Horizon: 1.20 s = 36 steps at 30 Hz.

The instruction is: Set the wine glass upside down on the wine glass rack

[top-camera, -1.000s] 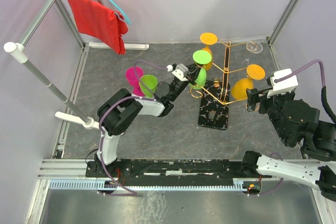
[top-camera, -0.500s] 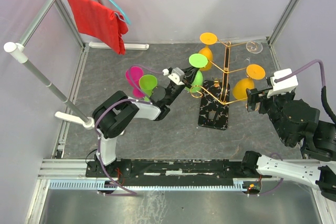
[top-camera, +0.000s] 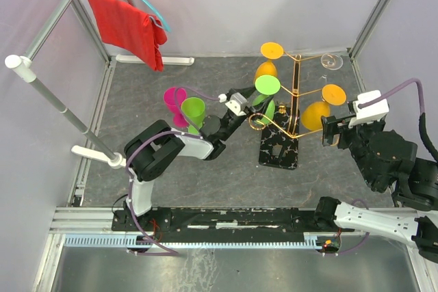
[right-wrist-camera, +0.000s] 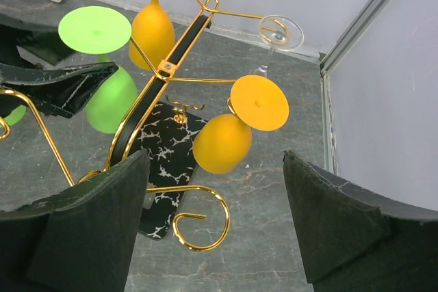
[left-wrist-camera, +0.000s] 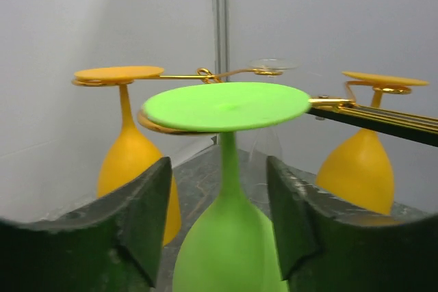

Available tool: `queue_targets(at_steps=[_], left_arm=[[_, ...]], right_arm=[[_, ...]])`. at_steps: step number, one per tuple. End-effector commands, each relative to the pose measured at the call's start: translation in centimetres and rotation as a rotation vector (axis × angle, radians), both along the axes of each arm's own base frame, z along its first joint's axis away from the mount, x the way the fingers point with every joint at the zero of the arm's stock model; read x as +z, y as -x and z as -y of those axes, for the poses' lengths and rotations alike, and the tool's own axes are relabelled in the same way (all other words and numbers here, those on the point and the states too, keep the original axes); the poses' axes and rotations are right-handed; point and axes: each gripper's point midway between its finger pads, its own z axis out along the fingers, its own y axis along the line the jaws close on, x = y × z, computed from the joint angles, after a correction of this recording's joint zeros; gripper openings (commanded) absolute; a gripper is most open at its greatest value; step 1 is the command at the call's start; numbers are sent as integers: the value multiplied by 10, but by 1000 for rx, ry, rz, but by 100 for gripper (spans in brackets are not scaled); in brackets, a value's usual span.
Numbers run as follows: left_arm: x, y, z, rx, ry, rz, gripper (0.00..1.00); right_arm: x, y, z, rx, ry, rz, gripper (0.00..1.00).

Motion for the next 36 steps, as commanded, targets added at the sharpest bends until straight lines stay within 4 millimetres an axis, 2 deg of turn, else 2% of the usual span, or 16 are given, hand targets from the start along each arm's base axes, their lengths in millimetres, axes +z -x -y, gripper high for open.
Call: queue_targets(at_steps=[1,3,5,12,19,22,27,31,36], left_arm=[[33,6,-14,57,94,97,75],[31,5,-19,78,89,88,85],[29,7,-25,95,84,79,89],[22,13,-55,168,75,45,91],[31,25,-93,248,72,31,93],[30,27,-107,290,20,-6,94],[34,39,-144,380,-62,-31,97],[34,47,-179,477,-142,-76,97],[30,65,-212,515,-301,-154,97]], right_arm=[[5,0,5,-23,-32,18,87],[4,0,4,-24,-27,18,87],[3,-1,3,-24,-23,17,88],[4,-4,-6,-5,-11,20,88],[5,-12,-29,46,21,16,90],[6,-16,-50,101,30,10,90],[11,-26,-91,193,43,0,92],[18,-34,-132,295,31,3,92],[29,-40,-184,420,1,0,93]])
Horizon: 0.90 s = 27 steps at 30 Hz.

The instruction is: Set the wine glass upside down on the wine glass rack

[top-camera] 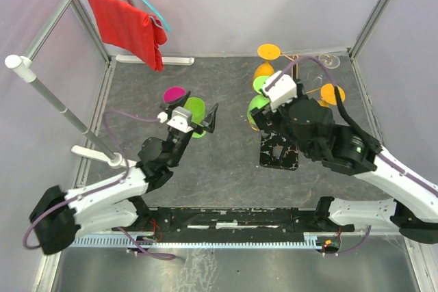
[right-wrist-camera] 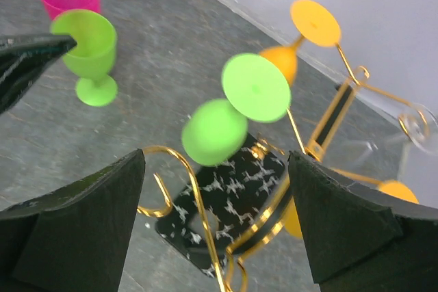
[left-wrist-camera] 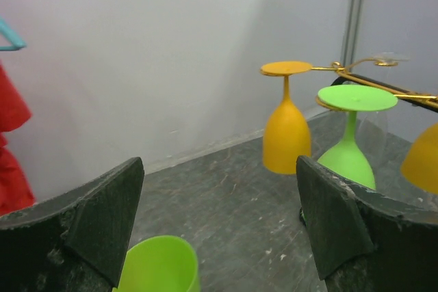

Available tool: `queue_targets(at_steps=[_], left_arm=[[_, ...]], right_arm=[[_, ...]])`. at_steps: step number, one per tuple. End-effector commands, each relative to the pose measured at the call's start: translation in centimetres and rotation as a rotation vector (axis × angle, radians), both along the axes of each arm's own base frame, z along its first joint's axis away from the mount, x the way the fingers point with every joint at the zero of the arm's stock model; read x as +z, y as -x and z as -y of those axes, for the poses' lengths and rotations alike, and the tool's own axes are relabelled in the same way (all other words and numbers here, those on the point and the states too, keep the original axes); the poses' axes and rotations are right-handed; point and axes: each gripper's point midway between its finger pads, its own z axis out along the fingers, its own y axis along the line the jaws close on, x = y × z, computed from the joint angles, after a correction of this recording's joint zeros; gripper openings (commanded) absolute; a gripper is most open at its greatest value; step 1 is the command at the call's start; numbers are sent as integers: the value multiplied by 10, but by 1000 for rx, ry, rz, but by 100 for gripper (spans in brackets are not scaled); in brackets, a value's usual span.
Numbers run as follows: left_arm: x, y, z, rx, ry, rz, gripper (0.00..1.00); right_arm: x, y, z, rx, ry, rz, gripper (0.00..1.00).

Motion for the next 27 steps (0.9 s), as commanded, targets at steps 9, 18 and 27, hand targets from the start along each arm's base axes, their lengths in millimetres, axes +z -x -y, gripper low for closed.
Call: queue_targets(at_steps=[9,18,27], left_arm=[[14,33,-94,208,-118,-263,98],[49,41,-121,292,-71,-399,98],[48,41,-122,304,-97,-432,100]], right_arm=[[35,-31,-126,263,-77,-10,97],[-13,-85,-185,313,-131,-198,97],[-79,-133,-214,269,-114,-332,88]])
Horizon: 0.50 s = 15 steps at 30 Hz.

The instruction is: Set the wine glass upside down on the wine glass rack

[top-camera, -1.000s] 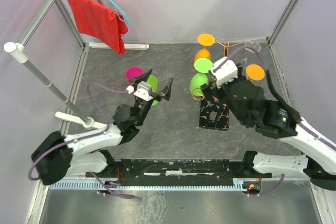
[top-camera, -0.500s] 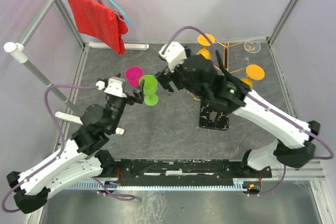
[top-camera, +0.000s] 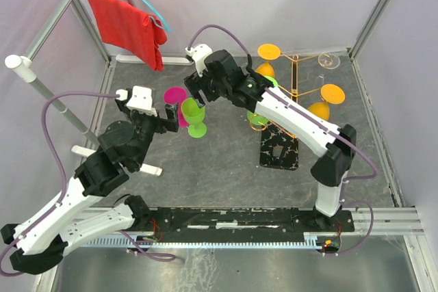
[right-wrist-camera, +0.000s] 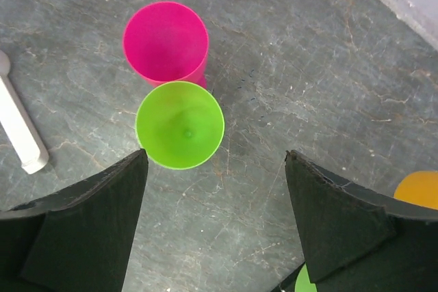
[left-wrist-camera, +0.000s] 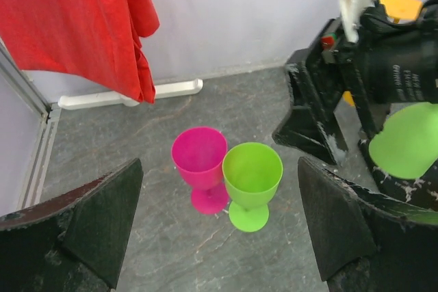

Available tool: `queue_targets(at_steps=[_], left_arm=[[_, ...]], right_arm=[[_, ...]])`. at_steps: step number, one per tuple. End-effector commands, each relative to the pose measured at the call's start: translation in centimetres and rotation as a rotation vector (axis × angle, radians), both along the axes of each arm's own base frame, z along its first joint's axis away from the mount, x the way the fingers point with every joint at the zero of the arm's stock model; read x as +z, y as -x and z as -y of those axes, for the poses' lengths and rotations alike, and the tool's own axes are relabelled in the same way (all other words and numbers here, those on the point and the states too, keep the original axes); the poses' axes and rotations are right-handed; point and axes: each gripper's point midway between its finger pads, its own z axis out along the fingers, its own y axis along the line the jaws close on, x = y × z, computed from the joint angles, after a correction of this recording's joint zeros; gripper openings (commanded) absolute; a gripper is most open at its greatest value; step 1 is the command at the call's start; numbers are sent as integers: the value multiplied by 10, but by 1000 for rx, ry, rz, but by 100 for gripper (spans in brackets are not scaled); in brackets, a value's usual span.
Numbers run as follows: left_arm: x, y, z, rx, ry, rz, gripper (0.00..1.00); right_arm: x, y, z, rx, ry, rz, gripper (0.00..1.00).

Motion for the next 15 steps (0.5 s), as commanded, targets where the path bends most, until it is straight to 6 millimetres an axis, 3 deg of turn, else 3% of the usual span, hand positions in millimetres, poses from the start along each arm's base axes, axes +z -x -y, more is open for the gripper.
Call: queue_targets(at_steps=[1,15], left_arm=[[3,2,-5,21,15,-19,100],[-3,3,-13,50,-19,-19,99]], right_arm=[[2,-12,-19,8,-59,-14,87],[-70,-39,-33,-36,27,-96,79]])
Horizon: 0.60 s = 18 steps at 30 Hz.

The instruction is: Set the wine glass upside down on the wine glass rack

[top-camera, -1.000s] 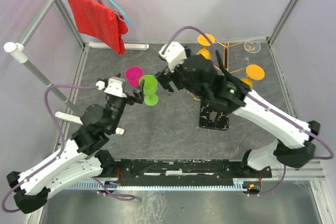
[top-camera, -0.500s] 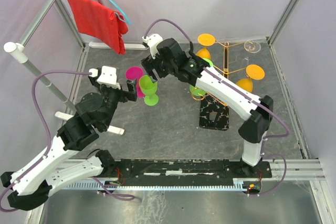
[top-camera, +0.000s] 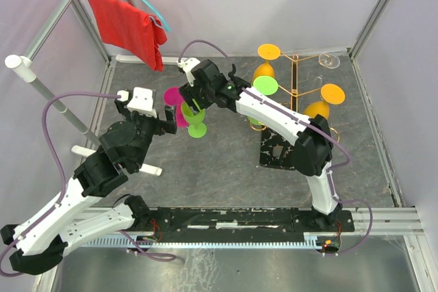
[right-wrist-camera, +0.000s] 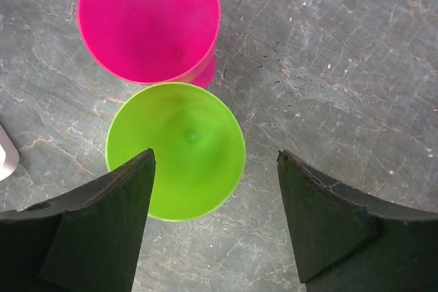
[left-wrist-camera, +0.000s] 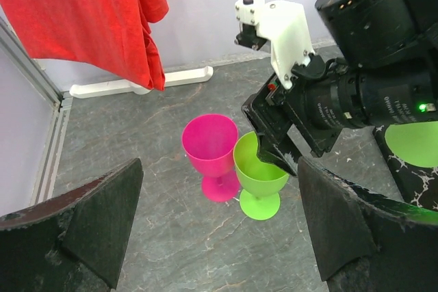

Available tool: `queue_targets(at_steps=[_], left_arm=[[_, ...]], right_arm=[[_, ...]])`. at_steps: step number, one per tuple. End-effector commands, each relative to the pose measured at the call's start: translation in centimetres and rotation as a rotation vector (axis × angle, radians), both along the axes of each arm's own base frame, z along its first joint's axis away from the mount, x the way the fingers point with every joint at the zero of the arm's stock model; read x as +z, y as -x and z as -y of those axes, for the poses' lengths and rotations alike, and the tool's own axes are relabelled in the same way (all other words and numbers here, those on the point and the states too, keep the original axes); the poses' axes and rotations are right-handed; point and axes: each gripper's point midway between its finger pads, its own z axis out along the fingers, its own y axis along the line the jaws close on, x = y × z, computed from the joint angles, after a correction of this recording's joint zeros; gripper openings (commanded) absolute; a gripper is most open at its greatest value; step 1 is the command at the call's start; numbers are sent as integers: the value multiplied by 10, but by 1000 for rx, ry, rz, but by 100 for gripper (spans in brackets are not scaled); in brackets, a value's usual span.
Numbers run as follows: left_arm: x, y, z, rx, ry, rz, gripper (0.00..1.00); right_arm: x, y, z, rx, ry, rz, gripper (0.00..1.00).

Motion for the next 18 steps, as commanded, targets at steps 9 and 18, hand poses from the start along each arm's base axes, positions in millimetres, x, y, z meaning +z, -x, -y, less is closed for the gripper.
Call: queue_targets(at_steps=[9,18], left_arm=[[12,2,-9,32,41,31,99],[11,0,-5,39,76,24,99]], right_arm=[[-3,-18,-11,-26,-15,15,64],[-12,-19,-5,-28,16,2,17]])
